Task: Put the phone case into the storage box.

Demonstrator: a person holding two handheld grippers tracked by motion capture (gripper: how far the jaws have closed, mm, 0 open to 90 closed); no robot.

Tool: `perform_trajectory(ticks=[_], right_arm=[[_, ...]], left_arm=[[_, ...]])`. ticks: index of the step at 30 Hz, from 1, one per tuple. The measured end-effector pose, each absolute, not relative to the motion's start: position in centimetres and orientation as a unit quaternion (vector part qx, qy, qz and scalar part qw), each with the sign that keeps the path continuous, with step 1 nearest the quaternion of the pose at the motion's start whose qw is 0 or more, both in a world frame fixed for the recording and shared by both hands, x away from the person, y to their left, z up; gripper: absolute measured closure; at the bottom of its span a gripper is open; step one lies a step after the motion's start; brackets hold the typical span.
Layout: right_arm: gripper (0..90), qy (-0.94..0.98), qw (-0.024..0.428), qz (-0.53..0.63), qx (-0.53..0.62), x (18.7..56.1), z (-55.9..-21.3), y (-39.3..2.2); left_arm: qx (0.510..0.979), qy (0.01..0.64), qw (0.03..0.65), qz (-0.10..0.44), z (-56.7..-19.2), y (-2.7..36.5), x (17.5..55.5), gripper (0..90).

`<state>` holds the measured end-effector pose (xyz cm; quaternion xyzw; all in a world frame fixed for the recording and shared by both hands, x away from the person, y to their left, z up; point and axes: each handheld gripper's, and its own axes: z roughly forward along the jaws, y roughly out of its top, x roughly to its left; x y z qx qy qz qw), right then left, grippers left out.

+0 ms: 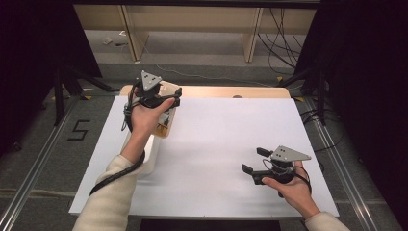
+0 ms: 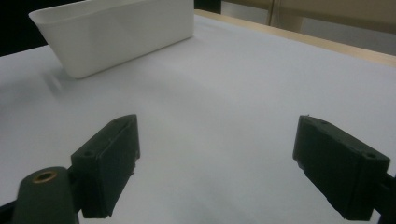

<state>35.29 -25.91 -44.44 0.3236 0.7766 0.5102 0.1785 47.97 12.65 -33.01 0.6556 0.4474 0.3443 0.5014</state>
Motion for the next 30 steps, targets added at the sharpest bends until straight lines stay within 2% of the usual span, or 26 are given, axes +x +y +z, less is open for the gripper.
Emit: perform_trajectory(ticks=[30], right_arm=[[15.7, 0.777, 0.178, 0.51, 0.323, 35.3, -44.4, -25.9]], left_arm=[[0.634, 0.469, 0.497, 0.362, -32.7, 15.0, 48.4, 11.3]])
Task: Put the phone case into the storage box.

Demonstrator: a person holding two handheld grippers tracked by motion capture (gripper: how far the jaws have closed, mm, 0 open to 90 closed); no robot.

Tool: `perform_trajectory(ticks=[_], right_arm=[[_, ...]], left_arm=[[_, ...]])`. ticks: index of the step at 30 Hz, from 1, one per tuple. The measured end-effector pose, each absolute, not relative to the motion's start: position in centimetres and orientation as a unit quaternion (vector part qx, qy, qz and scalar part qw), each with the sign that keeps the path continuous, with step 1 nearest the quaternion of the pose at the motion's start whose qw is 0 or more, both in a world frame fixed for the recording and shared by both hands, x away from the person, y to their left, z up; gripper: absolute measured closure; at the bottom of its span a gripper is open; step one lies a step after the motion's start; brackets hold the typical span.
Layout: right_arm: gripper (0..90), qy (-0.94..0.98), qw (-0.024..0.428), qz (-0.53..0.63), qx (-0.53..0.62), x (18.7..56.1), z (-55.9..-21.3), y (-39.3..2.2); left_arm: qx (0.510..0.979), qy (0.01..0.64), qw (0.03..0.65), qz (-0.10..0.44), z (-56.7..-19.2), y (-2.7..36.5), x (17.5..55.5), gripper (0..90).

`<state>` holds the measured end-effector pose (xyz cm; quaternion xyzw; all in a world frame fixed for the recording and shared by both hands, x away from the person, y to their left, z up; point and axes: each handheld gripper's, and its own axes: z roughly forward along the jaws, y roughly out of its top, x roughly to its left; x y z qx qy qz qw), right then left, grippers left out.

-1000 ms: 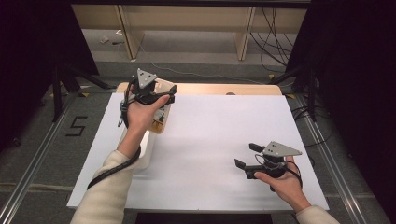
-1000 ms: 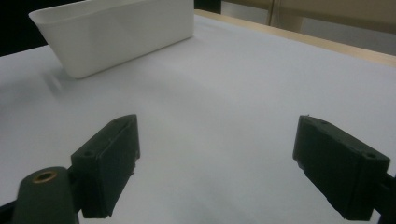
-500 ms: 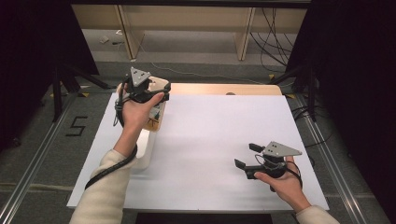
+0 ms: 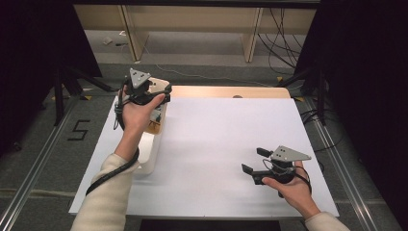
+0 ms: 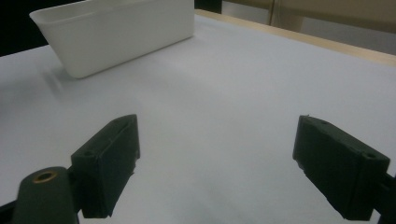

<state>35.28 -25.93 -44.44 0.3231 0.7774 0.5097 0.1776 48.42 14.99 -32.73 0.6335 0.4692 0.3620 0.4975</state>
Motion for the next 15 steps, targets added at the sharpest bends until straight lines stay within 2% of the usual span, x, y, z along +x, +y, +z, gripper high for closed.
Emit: perform_trajectory(ticks=[15], right_arm=[[15.7, 0.778, 0.177, 0.51, 0.323, 35.3, -44.4, -25.9]], left_arm=[[0.623, 0.482, 0.492, 0.37, -32.9, 16.2, 48.7, 11.3]])
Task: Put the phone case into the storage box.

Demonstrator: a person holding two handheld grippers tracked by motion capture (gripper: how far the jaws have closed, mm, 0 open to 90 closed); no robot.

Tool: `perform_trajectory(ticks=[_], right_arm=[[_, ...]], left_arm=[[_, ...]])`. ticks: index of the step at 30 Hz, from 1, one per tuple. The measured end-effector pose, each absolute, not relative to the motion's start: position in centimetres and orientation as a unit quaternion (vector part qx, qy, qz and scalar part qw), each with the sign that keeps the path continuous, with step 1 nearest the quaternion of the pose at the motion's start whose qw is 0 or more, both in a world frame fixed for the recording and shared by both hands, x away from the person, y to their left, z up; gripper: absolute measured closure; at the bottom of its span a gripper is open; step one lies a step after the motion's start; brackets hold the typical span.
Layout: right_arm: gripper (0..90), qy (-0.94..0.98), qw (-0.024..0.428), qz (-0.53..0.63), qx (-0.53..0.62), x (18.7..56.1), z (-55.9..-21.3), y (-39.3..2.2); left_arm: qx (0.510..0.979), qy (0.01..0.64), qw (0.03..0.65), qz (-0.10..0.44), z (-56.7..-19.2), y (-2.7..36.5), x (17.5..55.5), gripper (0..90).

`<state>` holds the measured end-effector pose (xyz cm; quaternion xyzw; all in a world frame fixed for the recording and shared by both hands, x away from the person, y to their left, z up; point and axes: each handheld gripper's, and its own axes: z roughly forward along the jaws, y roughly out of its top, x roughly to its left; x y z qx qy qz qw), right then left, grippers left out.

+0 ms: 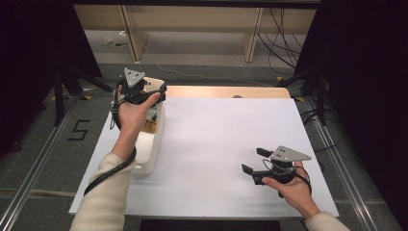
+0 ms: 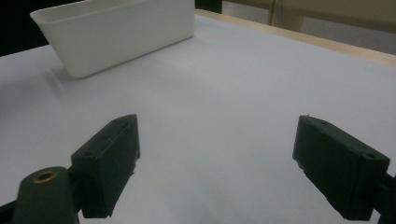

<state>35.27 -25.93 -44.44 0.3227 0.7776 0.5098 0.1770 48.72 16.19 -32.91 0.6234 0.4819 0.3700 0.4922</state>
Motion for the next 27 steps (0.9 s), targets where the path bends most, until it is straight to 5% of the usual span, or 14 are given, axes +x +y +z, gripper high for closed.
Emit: perform_trajectory(ticks=[27], right_arm=[[15.8, 0.778, 0.176, 0.509, 0.323, 35.3, -44.5, -25.9]], left_arm=[[0.619, 0.5, 0.482, 0.367, -34.0, 17.3, 49.4, 11.3]])
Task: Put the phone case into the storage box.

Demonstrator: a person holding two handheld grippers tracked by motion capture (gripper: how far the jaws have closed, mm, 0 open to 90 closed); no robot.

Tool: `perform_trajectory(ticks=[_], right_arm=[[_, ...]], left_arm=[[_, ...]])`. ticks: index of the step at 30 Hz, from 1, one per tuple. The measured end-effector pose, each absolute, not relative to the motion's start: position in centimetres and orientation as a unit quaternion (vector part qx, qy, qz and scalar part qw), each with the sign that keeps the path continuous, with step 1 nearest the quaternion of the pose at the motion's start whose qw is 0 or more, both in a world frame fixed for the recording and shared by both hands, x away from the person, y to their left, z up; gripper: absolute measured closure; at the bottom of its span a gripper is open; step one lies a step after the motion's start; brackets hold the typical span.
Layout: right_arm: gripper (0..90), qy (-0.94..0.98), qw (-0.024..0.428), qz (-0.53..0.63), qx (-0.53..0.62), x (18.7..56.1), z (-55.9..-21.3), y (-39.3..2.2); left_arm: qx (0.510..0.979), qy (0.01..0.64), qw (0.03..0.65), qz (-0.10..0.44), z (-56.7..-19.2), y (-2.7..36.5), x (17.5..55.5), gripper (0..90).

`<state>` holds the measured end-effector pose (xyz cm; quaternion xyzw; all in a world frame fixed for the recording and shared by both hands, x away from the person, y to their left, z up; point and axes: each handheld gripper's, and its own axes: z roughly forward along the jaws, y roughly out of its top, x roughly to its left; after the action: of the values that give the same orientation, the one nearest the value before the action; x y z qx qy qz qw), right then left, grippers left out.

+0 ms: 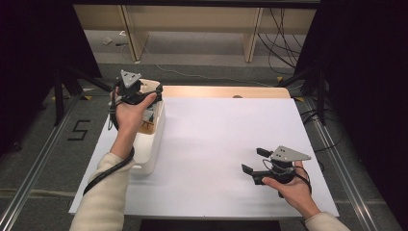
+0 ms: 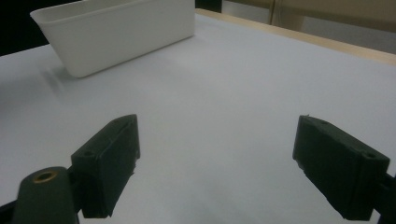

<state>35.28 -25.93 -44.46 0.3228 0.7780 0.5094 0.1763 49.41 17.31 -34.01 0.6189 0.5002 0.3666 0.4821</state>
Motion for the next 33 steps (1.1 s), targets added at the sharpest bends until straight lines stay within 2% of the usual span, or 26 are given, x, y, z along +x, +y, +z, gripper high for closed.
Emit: perform_trajectory(ticks=[33], right_arm=[[15.8, 0.778, 0.175, 0.51, 0.321, 35.26, -44.42, -25.93]], left_arm=[[0.62, 0.508, 0.473, 0.365, -34.84, 17.96, 49.88, 11.2]])
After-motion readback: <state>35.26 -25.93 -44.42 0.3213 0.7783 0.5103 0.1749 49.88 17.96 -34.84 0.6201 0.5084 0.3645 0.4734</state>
